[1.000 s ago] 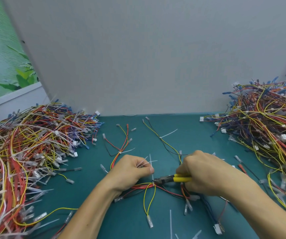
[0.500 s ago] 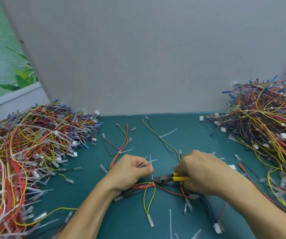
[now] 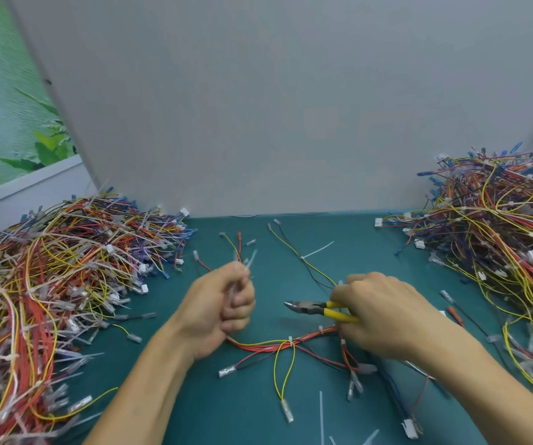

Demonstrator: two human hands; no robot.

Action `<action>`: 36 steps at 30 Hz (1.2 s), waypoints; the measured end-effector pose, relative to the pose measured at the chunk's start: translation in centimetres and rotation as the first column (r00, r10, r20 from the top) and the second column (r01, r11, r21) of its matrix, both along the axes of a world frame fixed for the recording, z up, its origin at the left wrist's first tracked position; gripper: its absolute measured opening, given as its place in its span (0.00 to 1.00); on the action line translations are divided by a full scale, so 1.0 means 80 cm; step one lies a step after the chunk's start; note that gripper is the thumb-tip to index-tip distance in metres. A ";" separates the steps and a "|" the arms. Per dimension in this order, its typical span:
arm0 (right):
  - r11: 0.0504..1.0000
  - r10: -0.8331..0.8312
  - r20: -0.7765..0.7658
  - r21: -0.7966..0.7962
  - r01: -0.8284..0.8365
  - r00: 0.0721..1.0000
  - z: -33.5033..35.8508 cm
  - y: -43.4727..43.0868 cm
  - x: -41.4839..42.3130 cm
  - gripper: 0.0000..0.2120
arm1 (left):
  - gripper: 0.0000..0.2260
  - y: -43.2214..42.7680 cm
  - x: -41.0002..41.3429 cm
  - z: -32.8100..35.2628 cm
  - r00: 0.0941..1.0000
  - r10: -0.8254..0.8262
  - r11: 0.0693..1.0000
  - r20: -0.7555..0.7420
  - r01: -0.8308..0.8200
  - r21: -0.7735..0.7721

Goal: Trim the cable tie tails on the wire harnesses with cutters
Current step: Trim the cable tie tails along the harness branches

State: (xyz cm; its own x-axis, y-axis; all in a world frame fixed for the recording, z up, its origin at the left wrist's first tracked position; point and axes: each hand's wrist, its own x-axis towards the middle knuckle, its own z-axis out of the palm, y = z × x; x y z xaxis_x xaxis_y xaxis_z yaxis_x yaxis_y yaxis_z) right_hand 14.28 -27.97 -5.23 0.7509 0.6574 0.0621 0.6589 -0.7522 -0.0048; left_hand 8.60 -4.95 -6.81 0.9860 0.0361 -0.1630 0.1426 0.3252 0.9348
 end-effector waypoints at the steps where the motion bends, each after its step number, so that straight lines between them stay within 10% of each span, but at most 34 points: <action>1: 0.999 0.032 -0.021 0.041 -0.031 0.999 -0.001 0.002 -0.002 0.09 | 0.08 0.007 0.000 0.002 0.999 0.024 0.996 0.029 -0.022 -0.082; 11: 0.978 0.167 -0.173 -0.093 -0.185 0.971 -0.001 -0.001 -0.007 0.07 | 0.08 0.035 0.002 -0.008 0.969 0.230 0.967 0.085 -0.219 -0.127; 15: 0.986 0.138 -0.179 -0.066 -0.152 0.974 0.007 -0.003 -0.007 0.09 | 0.04 0.034 -0.003 -0.003 0.977 0.196 0.939 0.088 -0.213 0.270; 18: 0.992 0.110 -0.114 -0.043 -0.115 0.987 0.005 0.004 -0.012 0.12 | 0.05 0.037 -0.004 -0.009 0.982 0.091 0.625 0.165 -0.185 0.759; 21: 0.998 0.047 -0.069 -0.033 -0.049 0.997 0.002 0.011 -0.019 0.12 | 0.04 0.034 -0.005 -0.014 0.996 -0.046 0.352 0.082 -0.060 0.934; 36: 0.997 0.044 -0.101 -0.059 -0.051 0.994 0.013 0.017 -0.035 0.05 | 0.04 0.006 -0.009 -0.009 0.887 -0.299 0.243 0.351 -0.285 0.927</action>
